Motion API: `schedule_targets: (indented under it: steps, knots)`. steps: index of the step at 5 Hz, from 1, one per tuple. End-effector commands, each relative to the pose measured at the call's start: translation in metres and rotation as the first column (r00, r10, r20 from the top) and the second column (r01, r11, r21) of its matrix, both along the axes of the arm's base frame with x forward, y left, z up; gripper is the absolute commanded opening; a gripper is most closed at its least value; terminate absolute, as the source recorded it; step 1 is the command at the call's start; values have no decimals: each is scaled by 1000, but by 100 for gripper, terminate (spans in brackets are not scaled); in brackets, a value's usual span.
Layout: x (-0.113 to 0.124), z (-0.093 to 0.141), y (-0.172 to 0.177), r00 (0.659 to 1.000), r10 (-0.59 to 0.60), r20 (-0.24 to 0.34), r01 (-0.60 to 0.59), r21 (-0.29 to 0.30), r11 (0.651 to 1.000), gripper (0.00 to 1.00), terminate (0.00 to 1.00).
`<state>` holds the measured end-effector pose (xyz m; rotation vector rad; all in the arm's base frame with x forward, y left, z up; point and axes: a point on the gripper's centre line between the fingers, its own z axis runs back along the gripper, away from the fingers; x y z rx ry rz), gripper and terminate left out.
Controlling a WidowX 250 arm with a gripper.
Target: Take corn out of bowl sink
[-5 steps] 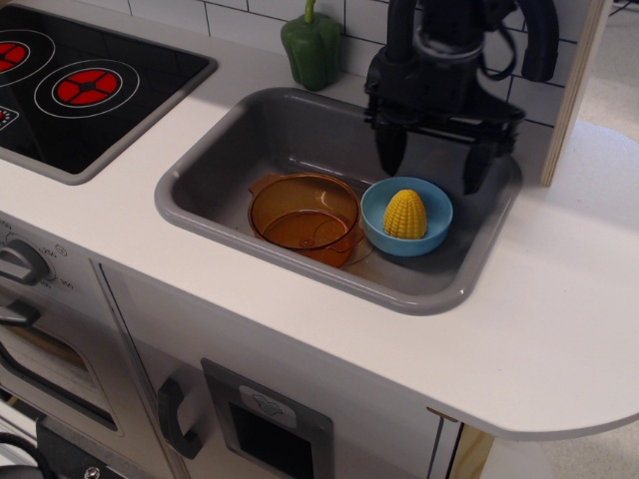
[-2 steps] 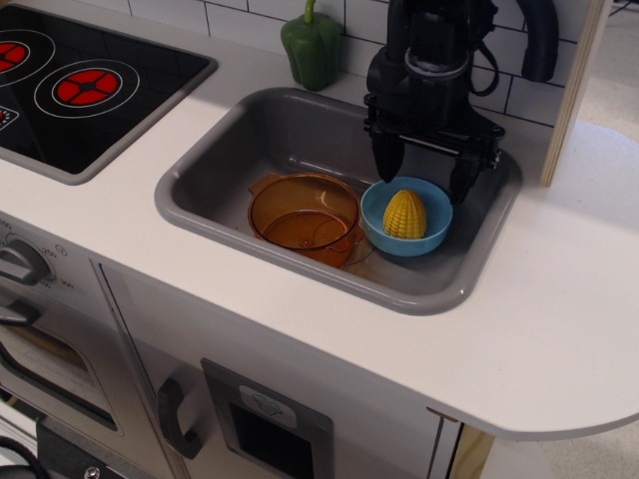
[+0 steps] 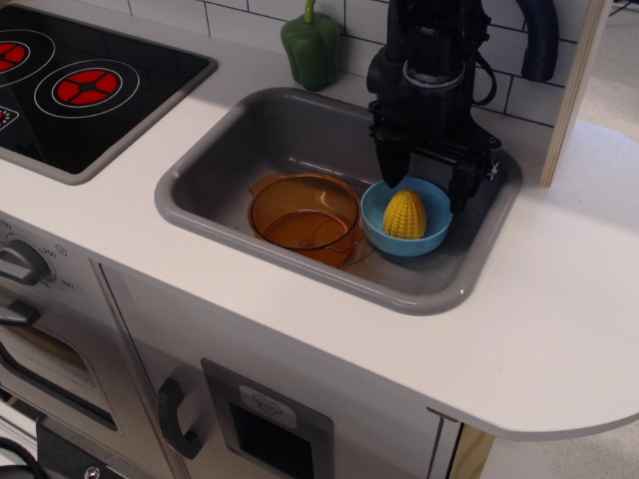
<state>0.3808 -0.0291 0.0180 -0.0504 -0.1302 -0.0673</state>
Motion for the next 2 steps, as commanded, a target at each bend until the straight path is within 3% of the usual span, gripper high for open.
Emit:
schedule_targets:
  steps: [1,2]
  knots:
    - [9,8,1,1000,-22,22,22,2,1000,100,0]
    - [8,4,4,1000,-18,25,18,8,1000,100,0]
